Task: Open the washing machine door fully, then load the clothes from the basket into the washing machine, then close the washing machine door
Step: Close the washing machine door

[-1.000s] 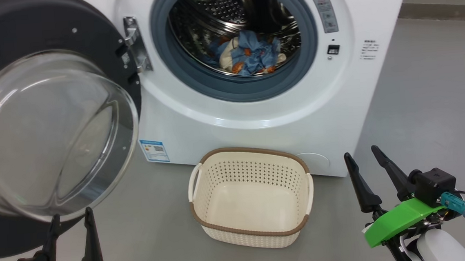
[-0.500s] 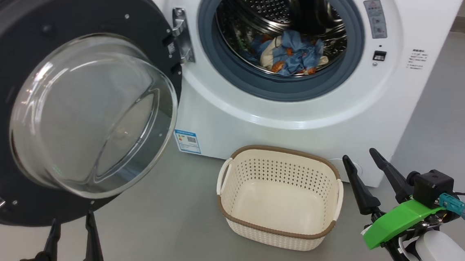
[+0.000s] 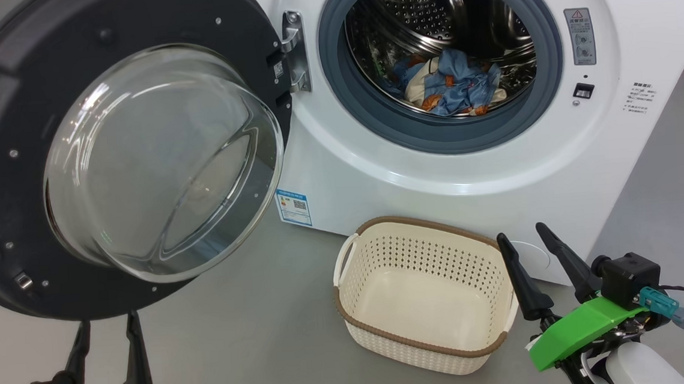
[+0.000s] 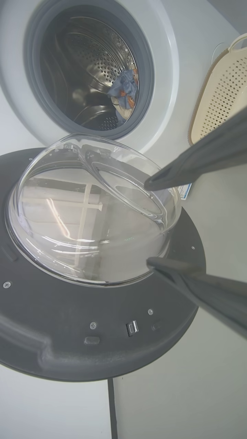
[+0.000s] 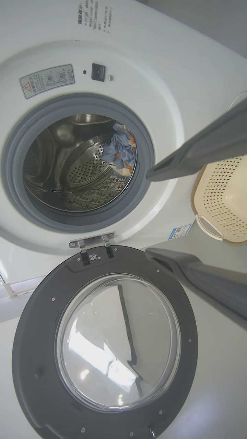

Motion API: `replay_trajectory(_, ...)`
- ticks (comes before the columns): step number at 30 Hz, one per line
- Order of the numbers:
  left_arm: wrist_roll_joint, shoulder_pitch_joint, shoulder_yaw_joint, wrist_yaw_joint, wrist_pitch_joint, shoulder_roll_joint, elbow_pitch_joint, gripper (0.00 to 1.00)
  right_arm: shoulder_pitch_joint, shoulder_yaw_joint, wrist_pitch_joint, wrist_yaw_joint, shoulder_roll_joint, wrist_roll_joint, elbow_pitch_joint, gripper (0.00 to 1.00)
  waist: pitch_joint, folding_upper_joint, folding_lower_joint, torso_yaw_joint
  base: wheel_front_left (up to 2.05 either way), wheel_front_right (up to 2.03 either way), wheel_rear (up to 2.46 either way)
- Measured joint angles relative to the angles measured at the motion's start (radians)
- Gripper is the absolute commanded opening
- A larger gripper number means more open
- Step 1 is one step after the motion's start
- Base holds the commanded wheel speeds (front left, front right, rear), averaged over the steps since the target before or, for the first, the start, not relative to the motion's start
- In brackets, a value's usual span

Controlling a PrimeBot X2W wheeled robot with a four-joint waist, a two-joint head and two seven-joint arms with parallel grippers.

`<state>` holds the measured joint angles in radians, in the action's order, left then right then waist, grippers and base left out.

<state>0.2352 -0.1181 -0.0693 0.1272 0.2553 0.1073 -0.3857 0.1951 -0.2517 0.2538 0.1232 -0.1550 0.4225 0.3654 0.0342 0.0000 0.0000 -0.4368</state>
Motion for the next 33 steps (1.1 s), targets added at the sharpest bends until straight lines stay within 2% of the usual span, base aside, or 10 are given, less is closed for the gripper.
replay_trajectory(18, 0.0, 0.0, 0.0, 0.0, 0.0, 0.0, 0.0, 1.0, 0.0, -0.004, 0.0, 0.0, -0.001, 0.002, 0.0, 1.0, 0.0, 0.0, -0.0001, 0.004, 0.0, 0.0, 0.0)
replay_trajectory(19, 0.0, 0.0, 0.0, 0.0, 0.0, 0.0, 0.0, 0.96, 0.0, -0.004, 0.0, 0.0, -0.001, 0.002, 0.0, 1.0, 0.0, 0.0, 0.0, 0.004, 0.0, 0.0, 0.0)
replay_trajectory(20, 0.0, 0.0, 0.0, 0.0, 0.0, 0.0, 0.0, 0.82, 0.0, -0.004, 0.0, 0.0, -0.001, 0.002, 0.0, 1.0, 0.0, 0.0, 0.0, 0.004, 0.0, 0.0, 0.0)
replay_trajectory(21, 0.0, 0.0, 0.0, 0.0, 0.0, 0.0, 0.0, 0.48, 0.0, -0.004, 0.0, 0.0, -0.001, 0.002, 0.0, 1.0, 0.0, 0.0, 0.0, 0.004, 0.0, 0.0, 0.0)
replay_trajectory(23, 0.0, 0.0, 0.0, 0.0, 0.0, 0.0, 0.0, 0.0, 0.0, -0.003, 0.0, 0.0, -0.001, 0.002, 0.0, 1.0, 0.0, 0.0, 0.0, 0.004, 0.0, 0.0, 0.0)
replay_trajectory(28, 0.002, -0.001, 0.0, 0.0, 0.0, 0.003, 0.005, 0.0, 0.0, -0.003, 0.0, 0.0, -0.001, 0.003, 0.0, 1.0, 0.001, 0.0, 0.0, 0.006, 0.0, 0.0, 0.0)
replay_trajectory(33, 0.048, -0.013, 0.0, 0.0, 0.0, 0.025, 0.049, 0.0, -0.001, -0.001, 0.0, 0.0, -0.001, 0.009, 0.0, 1.0, 0.003, 0.0, 0.0, 0.009, 0.0, 0.0, 0.0)
